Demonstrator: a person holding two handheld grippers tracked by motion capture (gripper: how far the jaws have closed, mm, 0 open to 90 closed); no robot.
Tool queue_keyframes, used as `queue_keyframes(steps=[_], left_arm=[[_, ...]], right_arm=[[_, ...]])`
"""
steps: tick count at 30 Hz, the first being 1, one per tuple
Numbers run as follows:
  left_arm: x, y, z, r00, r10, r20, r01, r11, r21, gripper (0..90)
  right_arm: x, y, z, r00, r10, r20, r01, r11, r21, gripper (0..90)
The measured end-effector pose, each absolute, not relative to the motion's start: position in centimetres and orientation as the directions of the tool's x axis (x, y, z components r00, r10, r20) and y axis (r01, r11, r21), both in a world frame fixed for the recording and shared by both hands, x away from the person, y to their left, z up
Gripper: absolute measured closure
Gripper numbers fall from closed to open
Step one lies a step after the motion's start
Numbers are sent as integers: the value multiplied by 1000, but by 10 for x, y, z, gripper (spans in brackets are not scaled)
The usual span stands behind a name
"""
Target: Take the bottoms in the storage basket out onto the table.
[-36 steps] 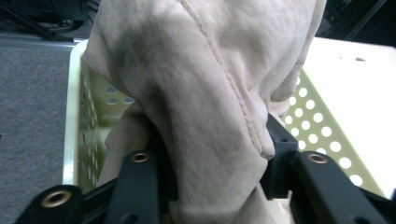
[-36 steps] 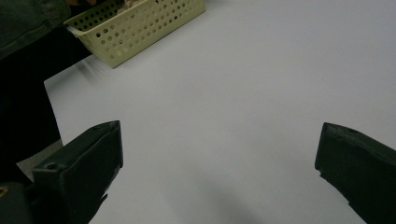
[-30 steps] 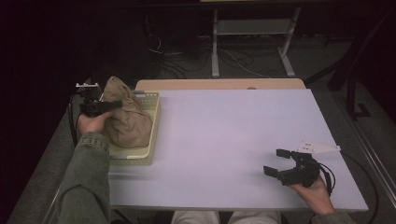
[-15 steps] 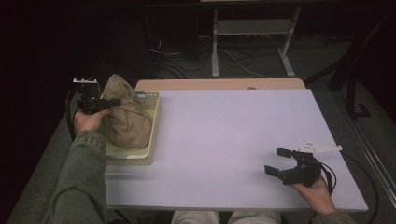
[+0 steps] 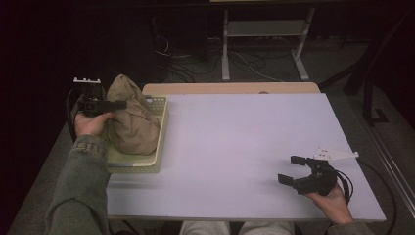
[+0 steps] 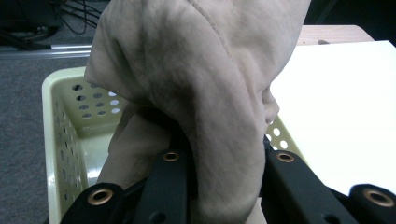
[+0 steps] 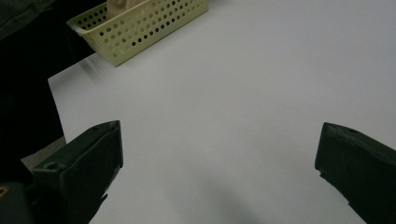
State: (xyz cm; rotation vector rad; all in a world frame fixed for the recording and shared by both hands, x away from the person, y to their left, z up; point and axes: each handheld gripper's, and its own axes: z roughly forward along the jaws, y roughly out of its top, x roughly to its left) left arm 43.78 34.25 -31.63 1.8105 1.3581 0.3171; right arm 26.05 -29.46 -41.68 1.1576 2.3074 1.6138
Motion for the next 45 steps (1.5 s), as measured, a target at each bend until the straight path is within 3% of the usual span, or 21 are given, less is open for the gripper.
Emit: queue_keyframes(steps=[45], left_arm=[[404, 333, -234, 496, 855, -155, 598, -206, 775, 766]], right_arm=[[262, -295, -417, -711, 618, 335, 526, 151, 837, 6]])
